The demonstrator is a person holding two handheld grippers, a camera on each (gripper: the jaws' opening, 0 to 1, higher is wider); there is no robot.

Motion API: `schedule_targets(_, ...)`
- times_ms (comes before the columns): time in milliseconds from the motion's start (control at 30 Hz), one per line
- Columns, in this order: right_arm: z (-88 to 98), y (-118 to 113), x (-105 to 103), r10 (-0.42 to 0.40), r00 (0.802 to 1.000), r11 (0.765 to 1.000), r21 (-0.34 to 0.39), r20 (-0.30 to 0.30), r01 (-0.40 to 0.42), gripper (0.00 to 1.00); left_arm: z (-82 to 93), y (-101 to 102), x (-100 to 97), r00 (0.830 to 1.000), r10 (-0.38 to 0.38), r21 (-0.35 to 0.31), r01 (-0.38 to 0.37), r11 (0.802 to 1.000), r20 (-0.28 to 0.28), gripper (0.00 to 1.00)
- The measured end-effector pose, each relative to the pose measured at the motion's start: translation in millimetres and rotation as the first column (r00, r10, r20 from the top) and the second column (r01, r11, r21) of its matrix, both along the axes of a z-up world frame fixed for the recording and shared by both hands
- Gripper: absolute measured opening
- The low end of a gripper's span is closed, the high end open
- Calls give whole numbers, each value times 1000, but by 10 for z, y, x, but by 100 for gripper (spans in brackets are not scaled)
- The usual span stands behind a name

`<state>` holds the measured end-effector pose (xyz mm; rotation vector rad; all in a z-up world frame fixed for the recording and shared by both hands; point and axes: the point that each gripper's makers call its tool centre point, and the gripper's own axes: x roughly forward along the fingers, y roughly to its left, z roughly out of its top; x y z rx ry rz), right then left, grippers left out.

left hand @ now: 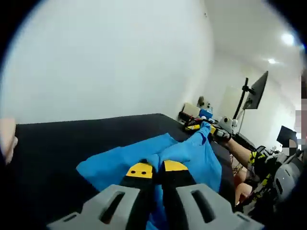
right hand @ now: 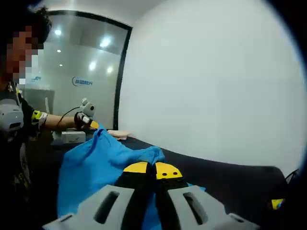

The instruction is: Spread out the cloth and fold it

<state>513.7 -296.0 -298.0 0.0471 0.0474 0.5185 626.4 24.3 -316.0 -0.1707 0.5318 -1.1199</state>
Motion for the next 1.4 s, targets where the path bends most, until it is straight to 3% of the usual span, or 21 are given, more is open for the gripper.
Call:
schedule_targets(67,-293,-95,269,-40,990,998,36,-133,45,1,-323,-21,241,987,59,54,-51,997,-150,2)
schedule_targets(167,-697,-136,675,-81,951,987,108,-298,118,2,-761,-23,426,964,110,146,-76,986,-243,2)
schedule_targets(200,-761,-116,753,-70,948,988,111,-312,110,2,-854,-16,465,955,127,160,-86,983,-266,2)
schedule_targets(267,-856,-104,900,-74,949,990,94,-306,107,3,-1020,-31,561,967,116,172,-78,982,-225,3)
schedule_targets(367,-1005,-346,1093,-169,959,983,-107,-228,148,13,-1152,-42,517,988,89,180,-65,982,-129,4)
schedule_targets(433,-1177,-369,1001,-203,943,967,-203,-262,151,13,-1120,-20,517,988,98,135,-82,987,-116,6)
schedule_targets(500,-1096,-234,980,-145,973,969,-226,-179,103,13,-1077,50,585,992,121,131,-115,985,-34,16)
schedule_targets(600,-770,-178,935,-90,996,954,-287,-3,85,14,-909,233,598,990,112,115,-122,986,85,19)
schedule_targets(700,-608,-82,801,27,998,896,-445,61,2,19,-501,309,573,959,140,14,-148,989,245,19)
schedule_targets(800,-573,154,685,145,985,829,-555,96,-68,22,-175,46,220,905,-42,28,33,999,424,20)
schedule_targets(833,-623,278,638,193,977,806,-582,88,-107,22,-174,-107,112,877,-131,67,112,991,462,22)
schedule_targets(900,-822,353,634,217,976,758,-635,34,-146,22,-369,-288,11,864,-249,152,202,968,438,23)
schedule_targets(933,-908,363,644,215,977,738,-656,11,-155,22,-580,-367,26,843,-332,254,241,937,424,22)
schedule_targets(1000,-1043,484,668,236,972,725,-665,-2,-178,22,-858,-457,21,767,-457,419,271,867,449,22)
schedule_targets(1033,-1078,509,680,238,971,723,-667,-5,-181,22,-960,-461,52,762,-483,471,267,841,430,22)
schedule_targets(1100,-1117,502,765,267,964,709,-675,-10,-203,22,-1067,-512,198,768,-475,507,230,831,430,23)
schedule_targets(1233,-1056,629,826,295,955,712,-671,20,-207,22,-782,-633,398,783,-351,374,164,913,514,25)
schedule_targets(1267,-1076,634,841,316,949,670,-711,15,-212,22,-760,-638,468,772,-345,373,151,915,534,26)
schedule_targets(1300,-1096,643,859,326,945,653,-726,11,-216,21,-784,-641,505,770,-349,383,148,912,534,26)
schedule_targets(1367,-1203,610,924,319,948,639,-733,-23,-233,16,-963,-588,534,746,-420,492,143,859,517,23)
schedule_targets(1400,-1202,633,945,334,942,653,-716,-20,-246,9,-1031,-618,493,751,-423,518,127,846,507,22)
